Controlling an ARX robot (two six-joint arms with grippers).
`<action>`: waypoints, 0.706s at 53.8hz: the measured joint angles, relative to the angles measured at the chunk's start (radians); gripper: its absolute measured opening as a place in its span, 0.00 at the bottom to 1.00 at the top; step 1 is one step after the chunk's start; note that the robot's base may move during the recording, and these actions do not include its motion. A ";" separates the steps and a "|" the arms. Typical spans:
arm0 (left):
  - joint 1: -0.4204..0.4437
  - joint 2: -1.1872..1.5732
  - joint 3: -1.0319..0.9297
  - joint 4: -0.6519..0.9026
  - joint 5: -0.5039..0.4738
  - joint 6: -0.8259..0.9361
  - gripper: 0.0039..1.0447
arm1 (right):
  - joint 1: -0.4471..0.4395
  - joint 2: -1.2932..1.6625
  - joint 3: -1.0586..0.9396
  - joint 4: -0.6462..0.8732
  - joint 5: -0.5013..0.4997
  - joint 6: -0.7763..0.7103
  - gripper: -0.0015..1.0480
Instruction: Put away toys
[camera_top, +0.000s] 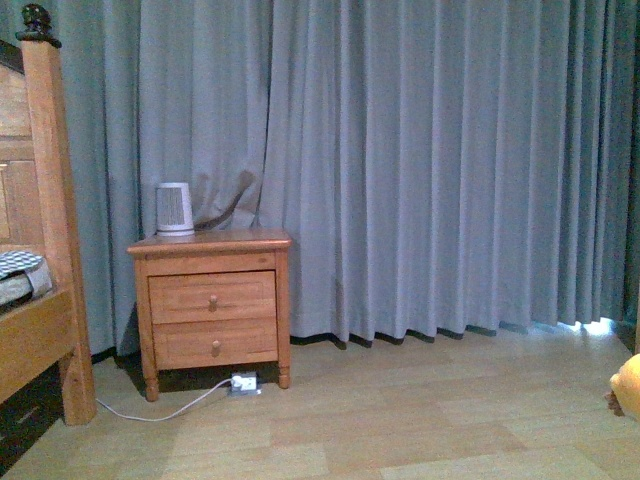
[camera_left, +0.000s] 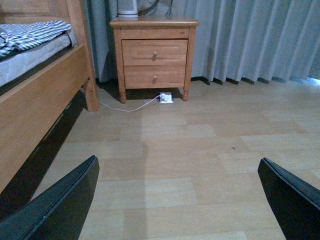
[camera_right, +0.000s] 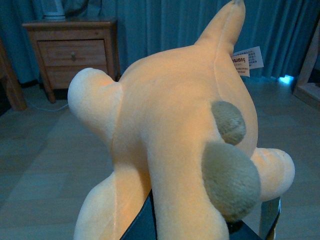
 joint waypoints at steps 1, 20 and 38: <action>0.000 0.000 0.000 0.000 0.000 0.000 0.94 | 0.000 0.000 0.000 0.000 0.001 0.000 0.06; 0.000 0.000 0.000 0.000 0.000 0.000 0.94 | 0.000 0.000 0.000 0.000 0.000 0.000 0.06; 0.000 0.001 0.000 0.000 0.000 0.000 0.94 | 0.000 0.000 0.000 0.000 0.000 0.000 0.06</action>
